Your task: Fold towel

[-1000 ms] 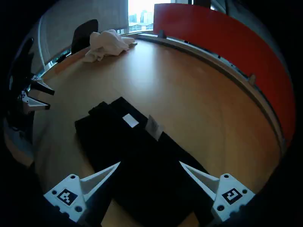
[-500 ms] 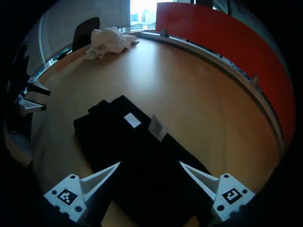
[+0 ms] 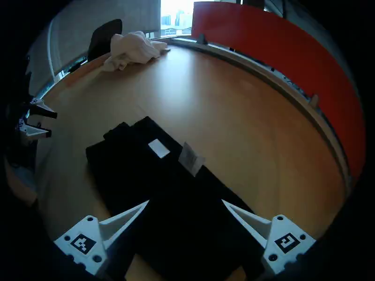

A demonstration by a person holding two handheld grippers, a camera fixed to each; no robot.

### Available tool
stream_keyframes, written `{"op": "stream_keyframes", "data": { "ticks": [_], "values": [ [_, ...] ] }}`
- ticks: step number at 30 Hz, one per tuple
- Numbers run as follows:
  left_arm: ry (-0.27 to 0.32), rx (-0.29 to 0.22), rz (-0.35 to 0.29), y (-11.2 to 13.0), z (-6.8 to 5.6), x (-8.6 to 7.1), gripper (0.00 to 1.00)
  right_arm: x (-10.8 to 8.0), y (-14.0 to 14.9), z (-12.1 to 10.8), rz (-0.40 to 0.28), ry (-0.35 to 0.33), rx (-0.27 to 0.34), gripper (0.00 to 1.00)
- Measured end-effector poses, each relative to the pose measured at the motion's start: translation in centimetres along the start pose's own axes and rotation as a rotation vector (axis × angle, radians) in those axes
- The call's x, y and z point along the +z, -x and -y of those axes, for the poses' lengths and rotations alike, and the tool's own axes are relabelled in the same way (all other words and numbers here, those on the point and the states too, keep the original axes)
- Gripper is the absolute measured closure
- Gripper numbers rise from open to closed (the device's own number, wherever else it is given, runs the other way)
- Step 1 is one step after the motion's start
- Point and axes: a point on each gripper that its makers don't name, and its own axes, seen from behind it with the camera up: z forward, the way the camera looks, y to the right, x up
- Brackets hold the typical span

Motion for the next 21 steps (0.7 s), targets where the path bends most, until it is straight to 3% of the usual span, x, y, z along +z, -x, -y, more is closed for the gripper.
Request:
{"op": "stream_keyframes", "data": {
  "ticks": [21],
  "values": [
    [0.003,-0.012,0.001,0.7,-0.3,-0.7,0.01,0.1,-3.0,-3.6,-0.005,0.056,-0.011,0.00]
  ]
}}
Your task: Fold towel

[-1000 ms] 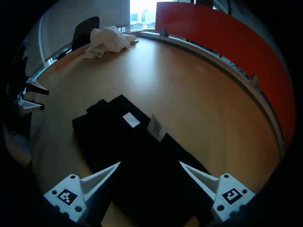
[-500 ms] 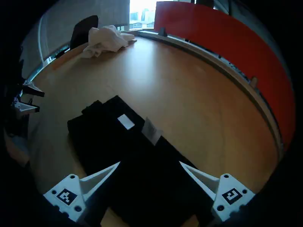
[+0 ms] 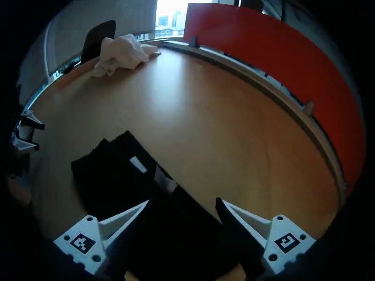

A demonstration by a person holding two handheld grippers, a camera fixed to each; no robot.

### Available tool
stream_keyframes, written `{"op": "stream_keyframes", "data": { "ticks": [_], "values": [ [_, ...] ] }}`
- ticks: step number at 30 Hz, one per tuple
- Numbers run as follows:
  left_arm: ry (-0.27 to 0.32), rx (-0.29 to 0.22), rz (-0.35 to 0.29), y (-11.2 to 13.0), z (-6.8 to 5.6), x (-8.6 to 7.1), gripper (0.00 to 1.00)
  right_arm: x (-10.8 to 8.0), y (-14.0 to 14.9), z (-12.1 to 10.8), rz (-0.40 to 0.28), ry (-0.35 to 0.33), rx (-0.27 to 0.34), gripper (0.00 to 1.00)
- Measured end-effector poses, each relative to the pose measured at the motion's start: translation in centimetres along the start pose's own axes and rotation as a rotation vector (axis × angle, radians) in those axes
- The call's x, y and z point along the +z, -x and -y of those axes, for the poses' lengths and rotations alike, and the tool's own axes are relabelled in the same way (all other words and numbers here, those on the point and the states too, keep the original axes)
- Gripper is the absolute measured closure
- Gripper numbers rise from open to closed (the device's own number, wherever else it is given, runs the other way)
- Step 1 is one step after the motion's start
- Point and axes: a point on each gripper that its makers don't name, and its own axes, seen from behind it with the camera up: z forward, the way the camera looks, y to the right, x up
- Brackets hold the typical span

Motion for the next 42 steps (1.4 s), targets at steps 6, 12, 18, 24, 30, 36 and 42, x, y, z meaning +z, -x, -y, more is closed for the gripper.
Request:
{"op": "stream_keyframes", "data": {
  "ticks": [6,12,18,24,30,36,42],
  "values": [
    [0.001,0.000,0.000,0.0,0.0,-0.2,0.01,0.6,-0.7,-0.7,0.002,0.009,-0.008,0.00],
    [0.003,0.002,0.003,0.1,0.0,-0.5,0.01,1.1,-1.1,-1.5,0.001,0.022,-0.004,0.00],
    [0.003,0.000,0.002,0.2,-0.1,-0.6,0.01,1.2,-1.3,-2.0,0.001,0.031,-0.002,0.00],
    [0.002,-0.001,0.002,0.1,-0.1,-0.7,0.01,1.0,-1.6,-2.2,-0.003,0.032,-0.005,0.00],
    [0.002,0.001,-0.001,-0.1,-0.1,-0.8,0.01,0.4,-1.5,-1.9,-0.005,0.023,-0.007,0.00],
    [0.004,0.004,0.000,-0.1,-0.2,-0.8,0.01,-1.0,-0.1,-1.1,-0.004,0.006,-0.005,0.00],
    [0.006,0.008,-0.001,-0.1,-0.4,-0.8,0.01,-2.7,2.5,-0.6,0.007,0.005,0.021,0.00]
  ]
}}
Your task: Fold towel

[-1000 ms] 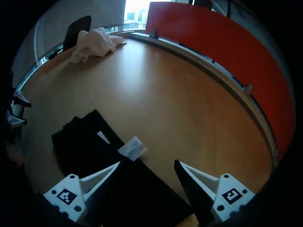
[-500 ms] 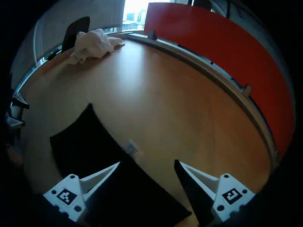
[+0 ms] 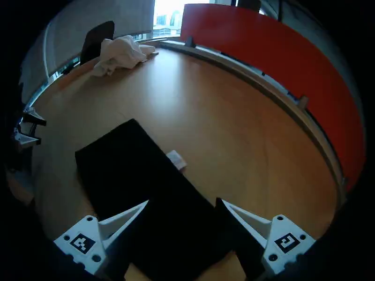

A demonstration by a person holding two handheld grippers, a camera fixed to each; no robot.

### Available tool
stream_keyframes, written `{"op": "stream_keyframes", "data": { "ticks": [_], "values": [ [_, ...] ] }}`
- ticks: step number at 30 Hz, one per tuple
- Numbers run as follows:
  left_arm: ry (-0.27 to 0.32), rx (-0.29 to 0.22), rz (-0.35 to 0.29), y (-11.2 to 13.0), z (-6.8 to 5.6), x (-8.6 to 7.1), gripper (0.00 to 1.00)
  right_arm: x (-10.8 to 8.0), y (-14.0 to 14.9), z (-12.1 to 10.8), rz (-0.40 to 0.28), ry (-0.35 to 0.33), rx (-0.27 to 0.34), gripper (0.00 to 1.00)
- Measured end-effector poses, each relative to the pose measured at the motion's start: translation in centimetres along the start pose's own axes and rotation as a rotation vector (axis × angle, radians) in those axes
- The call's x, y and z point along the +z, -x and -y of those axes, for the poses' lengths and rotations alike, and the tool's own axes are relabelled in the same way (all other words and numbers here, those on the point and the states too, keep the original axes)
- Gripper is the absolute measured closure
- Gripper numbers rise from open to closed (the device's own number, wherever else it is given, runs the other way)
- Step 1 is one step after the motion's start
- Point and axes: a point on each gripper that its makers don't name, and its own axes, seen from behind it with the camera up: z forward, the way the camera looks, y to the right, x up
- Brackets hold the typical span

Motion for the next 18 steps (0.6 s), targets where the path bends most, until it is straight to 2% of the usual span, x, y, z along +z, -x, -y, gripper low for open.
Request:
{"op": "stream_keyframes", "data": {
  "ticks": [7,18],
  "values": [
    [-0.003,0.003,0.001,0.1,0.1,0.0,0.01,-2.3,3.4,0.1,0.015,0.006,0.045,0.00],
    [-0.006,0.015,0.002,0.0,0.2,-0.1,0.01,-5.0,8.3,0.7,0.060,-0.003,0.074,0.00]
  ]
}}
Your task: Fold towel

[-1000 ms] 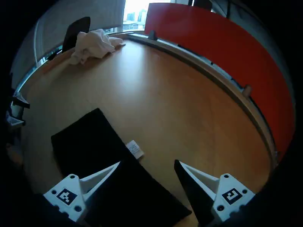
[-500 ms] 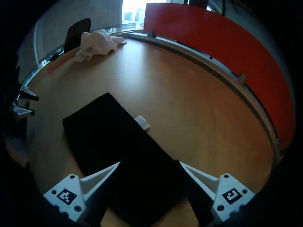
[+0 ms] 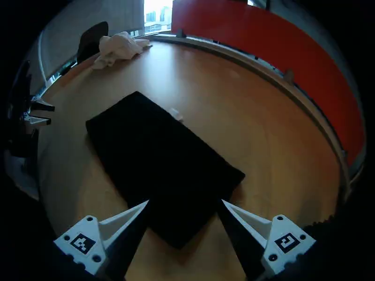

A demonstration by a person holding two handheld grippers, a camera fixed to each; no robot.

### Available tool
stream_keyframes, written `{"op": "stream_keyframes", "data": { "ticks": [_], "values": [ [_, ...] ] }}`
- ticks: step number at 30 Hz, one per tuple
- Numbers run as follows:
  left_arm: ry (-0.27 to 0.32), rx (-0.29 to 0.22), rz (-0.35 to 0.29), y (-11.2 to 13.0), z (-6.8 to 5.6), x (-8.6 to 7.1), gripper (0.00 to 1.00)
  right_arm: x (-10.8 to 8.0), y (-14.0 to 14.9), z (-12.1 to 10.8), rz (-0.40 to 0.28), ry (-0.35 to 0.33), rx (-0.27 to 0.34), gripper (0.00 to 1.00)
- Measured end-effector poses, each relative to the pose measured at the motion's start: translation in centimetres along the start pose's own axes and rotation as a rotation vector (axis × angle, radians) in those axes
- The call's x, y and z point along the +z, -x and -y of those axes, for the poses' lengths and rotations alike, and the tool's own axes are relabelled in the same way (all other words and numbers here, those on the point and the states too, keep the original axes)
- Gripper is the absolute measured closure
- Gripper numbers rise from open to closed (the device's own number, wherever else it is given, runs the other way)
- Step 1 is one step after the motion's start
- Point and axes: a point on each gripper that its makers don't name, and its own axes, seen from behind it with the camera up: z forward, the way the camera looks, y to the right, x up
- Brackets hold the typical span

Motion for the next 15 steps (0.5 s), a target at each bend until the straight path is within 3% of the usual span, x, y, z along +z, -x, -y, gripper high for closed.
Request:
{"op": "stream_keyframes", "data": {
  "ticks": [10,15],
  "values": [
    [-0.004,0.000,0.001,0.1,0.0,-0.1,0.01,-1.6,3.9,0.7,0.056,-0.030,-0.015,0.05],
    [-0.003,0.005,0.001,0.1,-0.1,-0.1,0.01,-2.0,5.4,1.0,0.084,-0.053,-0.020,0.18]
  ]
}}
